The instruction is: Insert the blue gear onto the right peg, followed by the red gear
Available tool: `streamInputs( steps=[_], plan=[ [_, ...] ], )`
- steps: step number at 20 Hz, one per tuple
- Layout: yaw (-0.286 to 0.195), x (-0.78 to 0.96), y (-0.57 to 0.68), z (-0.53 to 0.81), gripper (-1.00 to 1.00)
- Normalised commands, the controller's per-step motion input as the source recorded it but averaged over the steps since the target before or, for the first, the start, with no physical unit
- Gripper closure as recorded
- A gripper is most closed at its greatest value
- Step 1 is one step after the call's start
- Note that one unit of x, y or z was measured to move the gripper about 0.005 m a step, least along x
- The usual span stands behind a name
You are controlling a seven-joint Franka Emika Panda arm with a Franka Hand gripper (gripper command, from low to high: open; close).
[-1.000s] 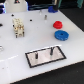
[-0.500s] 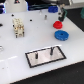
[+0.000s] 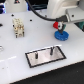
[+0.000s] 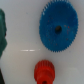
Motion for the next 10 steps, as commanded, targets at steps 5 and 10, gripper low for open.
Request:
streamInputs(
  steps=[5,10],
  plan=[
    [0.0,-0.27,-0.13,-0.43,-1.0],
    [0.0,-0.31,-0.12,-0.37,-1.0]
  ],
)
